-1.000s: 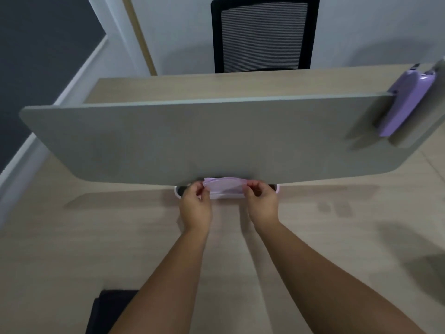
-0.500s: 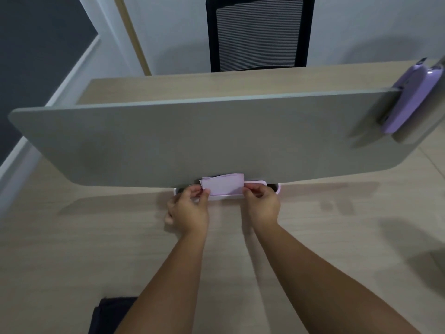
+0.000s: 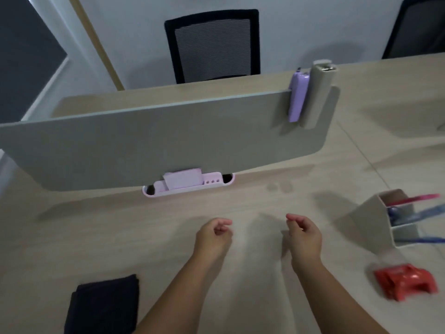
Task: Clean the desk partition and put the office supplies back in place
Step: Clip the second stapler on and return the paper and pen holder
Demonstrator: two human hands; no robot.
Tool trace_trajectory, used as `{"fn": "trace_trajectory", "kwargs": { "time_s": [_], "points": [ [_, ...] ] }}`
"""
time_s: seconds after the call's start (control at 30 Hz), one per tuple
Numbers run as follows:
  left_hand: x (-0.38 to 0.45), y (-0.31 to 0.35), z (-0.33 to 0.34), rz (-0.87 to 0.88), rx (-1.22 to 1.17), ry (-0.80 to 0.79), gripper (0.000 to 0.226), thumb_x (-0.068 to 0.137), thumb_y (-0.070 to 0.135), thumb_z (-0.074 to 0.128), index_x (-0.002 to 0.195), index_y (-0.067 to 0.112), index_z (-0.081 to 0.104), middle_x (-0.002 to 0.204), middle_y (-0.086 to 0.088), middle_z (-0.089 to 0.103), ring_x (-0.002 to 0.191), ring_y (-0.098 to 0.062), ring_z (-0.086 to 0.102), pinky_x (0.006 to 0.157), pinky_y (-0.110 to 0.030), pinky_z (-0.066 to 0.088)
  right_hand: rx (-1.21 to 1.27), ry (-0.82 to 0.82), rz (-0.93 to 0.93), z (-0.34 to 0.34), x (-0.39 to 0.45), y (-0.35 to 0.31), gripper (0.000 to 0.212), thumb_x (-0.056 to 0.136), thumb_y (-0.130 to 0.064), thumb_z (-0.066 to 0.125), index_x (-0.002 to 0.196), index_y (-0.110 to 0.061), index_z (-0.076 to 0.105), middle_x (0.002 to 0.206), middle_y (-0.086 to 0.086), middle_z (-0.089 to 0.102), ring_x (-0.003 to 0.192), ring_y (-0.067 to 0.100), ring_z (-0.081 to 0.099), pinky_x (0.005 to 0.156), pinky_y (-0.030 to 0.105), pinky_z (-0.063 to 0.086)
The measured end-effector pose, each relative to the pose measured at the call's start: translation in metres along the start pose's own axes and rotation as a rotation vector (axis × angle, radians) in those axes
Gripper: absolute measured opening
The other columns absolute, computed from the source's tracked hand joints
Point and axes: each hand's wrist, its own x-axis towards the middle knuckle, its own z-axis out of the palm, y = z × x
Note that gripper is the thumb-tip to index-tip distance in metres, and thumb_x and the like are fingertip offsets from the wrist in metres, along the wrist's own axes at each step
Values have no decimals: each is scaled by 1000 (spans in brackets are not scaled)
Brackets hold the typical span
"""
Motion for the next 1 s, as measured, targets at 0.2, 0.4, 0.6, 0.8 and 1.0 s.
{"fn": "trace_trajectory", "kwargs": {
  "time_s": [0.2,0.4,0.6,0.8,1.0],
  "points": [
    [-36,34,100,60,192,-398,20,82,7,67,100,15,69,79,-2,63,69,-17,58,72,-27,49,43,292,-67,-126,5,10,27,81,-7,54,86,-30,67,60,-2,61,46,7,51,51,26,44],
    [-49,92,205,159,189,-530,39,84,16,69,122,19,60,115,3,62,90,-17,62,70,-27,54,171,335,101,-184,32,7,48,78,-16,68,122,-27,51,91,-5,62,74,12,62,77,42,54],
    [-42,135,262,216,296,-604,63,88,21,57,146,27,35,143,-2,49,126,-21,52,106,-38,44,14,187,89,-194,61,-20,80,66,-17,81,134,-24,38,110,-3,55,80,8,59,56,26,51],
    [-32,140,254,227,235,-642,52,64,41,67,113,53,54,112,22,63,96,-1,61,81,-24,53,-195,113,75,-193,69,-23,55,63,-29,85,101,-27,45,99,0,64,83,19,65,59,28,55],
    [-5,127,195,215,131,-549,41,79,16,71,114,34,59,113,4,68,96,-19,70,86,-38,58,-214,-13,-21,-137,50,-14,54,55,-35,87,89,-30,45,83,-7,68,56,1,67,38,10,42]
  ]
}}
